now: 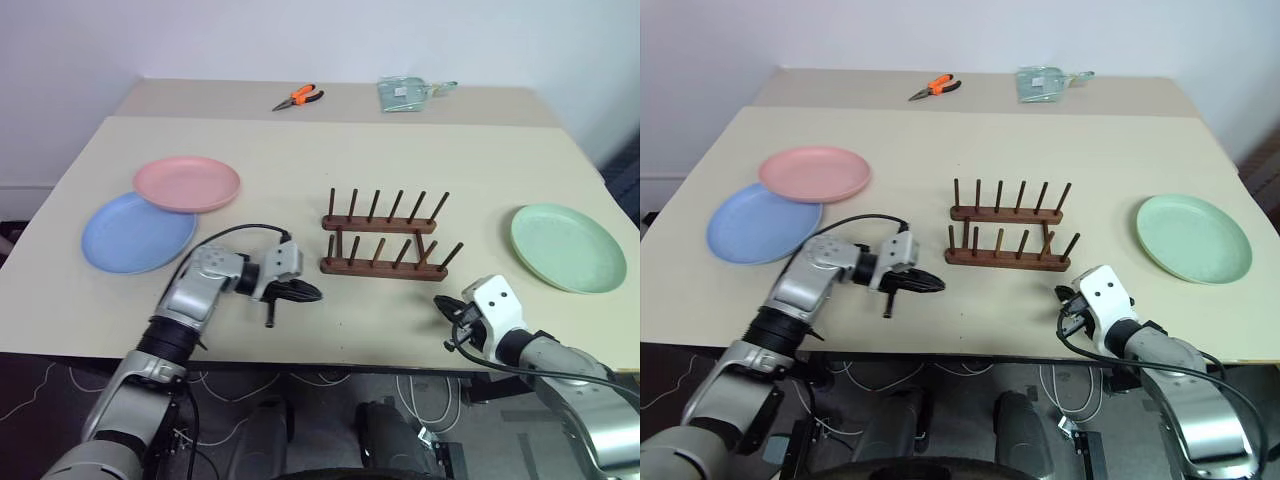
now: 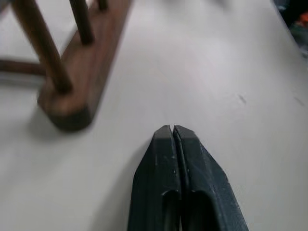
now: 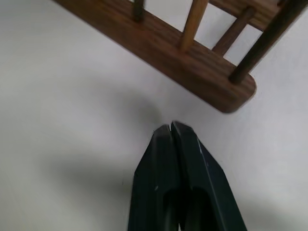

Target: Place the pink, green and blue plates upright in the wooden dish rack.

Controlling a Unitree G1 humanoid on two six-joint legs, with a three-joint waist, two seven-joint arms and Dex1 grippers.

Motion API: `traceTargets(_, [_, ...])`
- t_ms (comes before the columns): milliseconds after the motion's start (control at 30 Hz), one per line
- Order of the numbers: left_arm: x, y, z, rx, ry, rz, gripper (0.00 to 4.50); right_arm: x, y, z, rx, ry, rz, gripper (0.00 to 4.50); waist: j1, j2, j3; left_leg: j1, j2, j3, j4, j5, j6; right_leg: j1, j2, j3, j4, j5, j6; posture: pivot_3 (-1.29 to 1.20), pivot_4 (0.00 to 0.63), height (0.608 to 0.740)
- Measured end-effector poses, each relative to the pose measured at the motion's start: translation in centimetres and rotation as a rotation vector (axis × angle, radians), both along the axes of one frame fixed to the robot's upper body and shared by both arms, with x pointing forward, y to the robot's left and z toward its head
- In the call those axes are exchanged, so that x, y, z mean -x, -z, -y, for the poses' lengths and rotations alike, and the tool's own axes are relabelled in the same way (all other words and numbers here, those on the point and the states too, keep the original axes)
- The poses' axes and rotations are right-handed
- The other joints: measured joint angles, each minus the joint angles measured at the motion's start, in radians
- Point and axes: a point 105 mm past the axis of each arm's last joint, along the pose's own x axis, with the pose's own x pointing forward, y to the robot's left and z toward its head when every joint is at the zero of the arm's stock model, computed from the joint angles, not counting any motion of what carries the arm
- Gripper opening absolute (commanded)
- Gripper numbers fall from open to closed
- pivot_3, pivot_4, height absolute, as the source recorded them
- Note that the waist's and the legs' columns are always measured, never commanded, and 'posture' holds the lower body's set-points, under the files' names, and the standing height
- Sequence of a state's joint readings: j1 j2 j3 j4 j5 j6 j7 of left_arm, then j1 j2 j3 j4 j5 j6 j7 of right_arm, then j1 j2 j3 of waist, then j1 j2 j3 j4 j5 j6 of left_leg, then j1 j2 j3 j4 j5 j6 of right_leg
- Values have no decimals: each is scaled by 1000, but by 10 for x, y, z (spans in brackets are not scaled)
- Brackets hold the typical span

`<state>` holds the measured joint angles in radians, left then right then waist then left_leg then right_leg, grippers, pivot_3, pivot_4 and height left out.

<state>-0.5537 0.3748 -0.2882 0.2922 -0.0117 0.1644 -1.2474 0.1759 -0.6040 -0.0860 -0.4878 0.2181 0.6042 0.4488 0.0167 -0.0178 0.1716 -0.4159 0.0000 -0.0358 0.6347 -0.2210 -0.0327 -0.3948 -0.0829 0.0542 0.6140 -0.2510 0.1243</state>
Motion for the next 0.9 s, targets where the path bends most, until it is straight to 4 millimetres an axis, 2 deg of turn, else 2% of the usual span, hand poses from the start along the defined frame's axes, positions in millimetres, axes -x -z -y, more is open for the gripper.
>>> traceTargets(233, [-21, 0, 20, 1, -113, 101, 69, -35, 2, -1, 36, 64, 57, 17, -7, -2, -4, 8, 0, 0, 0, 0, 0, 7, 0, 0, 0, 0, 0, 0, 150, 732])
traceTargets(400, [-39, -3, 29, 15, -176, 115, 69, -71, -3, 5, 52, 119, 98, 17, -9, -3, -5, 8, 0, 0, -1, 0, 0, 6, 0, 0, 1, 1, 0, 0, 150, 732])
traceTargets(567, [-52, -5, 27, 6, -206, 141, 69, -83, -4, 4, 54, 112, 115, 17, -13, -3, -5, 8, 0, 0, -2, 0, 0, 6, 1, 0, 1, 1, 0, 0, 150, 732])
traceTargets(700, [-58, -4, 23, 3, -224, 154, 69, -83, -4, 4, 54, 106, 116, 17, -18, -3, -5, 8, 0, 0, -2, 0, 0, 6, 1, 0, 1, 1, 0, 0, 150, 732])
traceTargets(800, [-59, -4, 20, -1, -226, 163, 0, -78, -4, 3, 44, 96, 114, 804, -28, -3, -5, 8, 0, 0, -2, 0, 0, 6, 1, 0, 2, 0, 0, 0, 150, 732])
traceTargets(900, [-59, -6, 12, -4, -232, 175, 0, -67, -5, 2, 8, 77, 104, 2289, -36, -3, -5, 8, 1, 0, -3, 0, 0, 5, 1, 0, 2, 0, 0, 0, 150, 732])
